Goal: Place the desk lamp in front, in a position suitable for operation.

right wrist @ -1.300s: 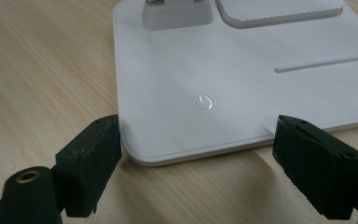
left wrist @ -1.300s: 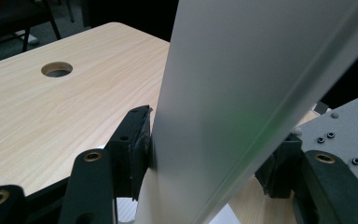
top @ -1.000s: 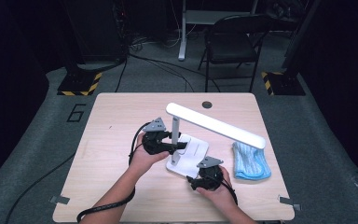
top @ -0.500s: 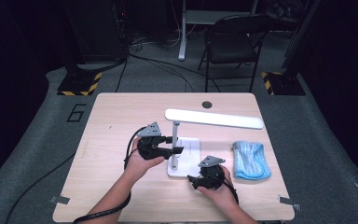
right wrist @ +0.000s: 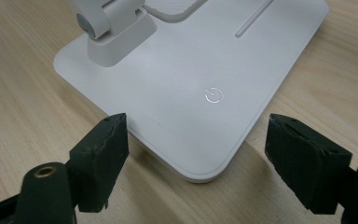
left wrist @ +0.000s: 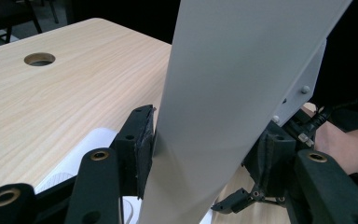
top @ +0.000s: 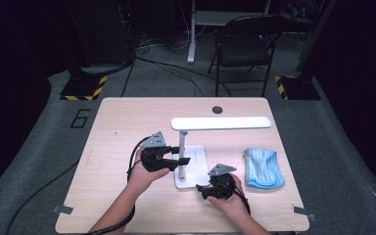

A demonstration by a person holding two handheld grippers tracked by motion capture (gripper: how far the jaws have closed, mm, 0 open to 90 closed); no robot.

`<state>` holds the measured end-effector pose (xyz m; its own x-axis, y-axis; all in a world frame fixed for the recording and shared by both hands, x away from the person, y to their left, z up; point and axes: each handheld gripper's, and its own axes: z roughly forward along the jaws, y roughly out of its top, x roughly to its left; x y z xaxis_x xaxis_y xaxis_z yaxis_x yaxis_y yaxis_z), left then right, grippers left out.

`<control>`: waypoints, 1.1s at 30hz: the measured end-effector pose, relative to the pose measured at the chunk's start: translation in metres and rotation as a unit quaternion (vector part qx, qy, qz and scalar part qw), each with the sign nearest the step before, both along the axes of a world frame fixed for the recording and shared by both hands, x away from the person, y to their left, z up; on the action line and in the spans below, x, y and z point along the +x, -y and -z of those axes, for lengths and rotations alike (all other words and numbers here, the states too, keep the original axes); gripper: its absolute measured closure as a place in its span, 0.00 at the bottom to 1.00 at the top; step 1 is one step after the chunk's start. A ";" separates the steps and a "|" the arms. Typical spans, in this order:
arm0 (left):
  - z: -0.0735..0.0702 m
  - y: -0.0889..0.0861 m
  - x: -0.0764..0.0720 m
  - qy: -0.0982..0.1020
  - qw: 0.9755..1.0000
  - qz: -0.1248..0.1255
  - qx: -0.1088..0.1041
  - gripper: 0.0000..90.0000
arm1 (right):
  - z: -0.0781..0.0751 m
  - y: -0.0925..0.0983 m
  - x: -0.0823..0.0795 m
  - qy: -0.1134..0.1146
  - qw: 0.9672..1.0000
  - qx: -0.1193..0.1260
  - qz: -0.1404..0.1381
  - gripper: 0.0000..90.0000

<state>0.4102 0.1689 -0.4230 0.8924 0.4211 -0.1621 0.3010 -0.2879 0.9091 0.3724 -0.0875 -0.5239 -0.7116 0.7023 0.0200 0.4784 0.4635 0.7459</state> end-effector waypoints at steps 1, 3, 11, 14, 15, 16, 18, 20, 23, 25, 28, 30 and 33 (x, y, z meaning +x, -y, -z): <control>0.000 -0.001 -0.002 0.002 1.000 0.001 0.000 0.53 | 0.000 0.000 0.000 0.002 1.000 -0.001 -0.002 0.24; 0.001 -0.001 -0.003 0.002 1.000 0.000 -0.001 0.53 | -0.001 -0.001 -0.001 0.003 1.000 -0.003 -0.001 0.24; 0.000 -0.001 -0.009 0.016 1.000 -0.011 0.008 0.55 | -0.007 0.002 -0.006 0.009 1.000 0.015 -0.007 0.27; -0.001 -0.002 -0.011 0.018 1.000 -0.009 0.013 0.55 | -0.011 0.007 -0.007 0.013 1.000 0.023 -0.004 0.28; -0.001 -0.003 -0.011 0.018 1.000 -0.007 0.013 0.55 | -0.013 0.009 -0.008 0.013 1.000 0.028 0.002 0.29; -0.001 -0.004 -0.011 0.019 1.000 -0.008 0.012 0.55 | -0.015 0.012 -0.008 0.018 0.999 0.031 0.004 0.29; 0.000 -0.005 -0.011 0.015 1.000 -0.005 0.008 0.55 | -0.020 0.018 -0.009 0.026 0.999 0.035 0.010 0.31; 0.001 -0.005 -0.012 0.015 1.000 -0.007 0.007 0.55 | -0.024 0.026 -0.009 0.040 0.998 0.038 0.022 0.32; 0.000 -0.005 -0.012 0.014 1.000 -0.007 0.007 0.55 | -0.029 0.037 -0.006 0.044 0.997 0.042 0.041 0.34; 0.000 -0.005 -0.012 0.014 1.000 -0.006 0.008 0.55 | -0.033 0.051 0.000 0.058 0.996 0.042 0.060 0.35; 0.000 -0.005 -0.012 0.014 1.000 -0.003 0.008 0.54 | -0.036 0.062 0.002 0.061 0.994 0.040 0.080 0.35; 0.001 -0.004 -0.012 0.009 1.000 -0.004 0.004 0.54 | -0.040 0.073 0.004 0.065 0.992 0.039 0.103 0.35; 0.001 -0.006 -0.011 0.011 1.000 0.004 0.002 0.54 | -0.044 0.093 0.007 0.071 0.987 0.046 0.134 0.35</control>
<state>0.3993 0.1746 -0.4244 0.8993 0.4141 -0.1408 0.2789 -0.2950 0.9139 0.3790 -0.1810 -0.4801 -0.4999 0.8661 0.0054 0.4617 0.2612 0.8477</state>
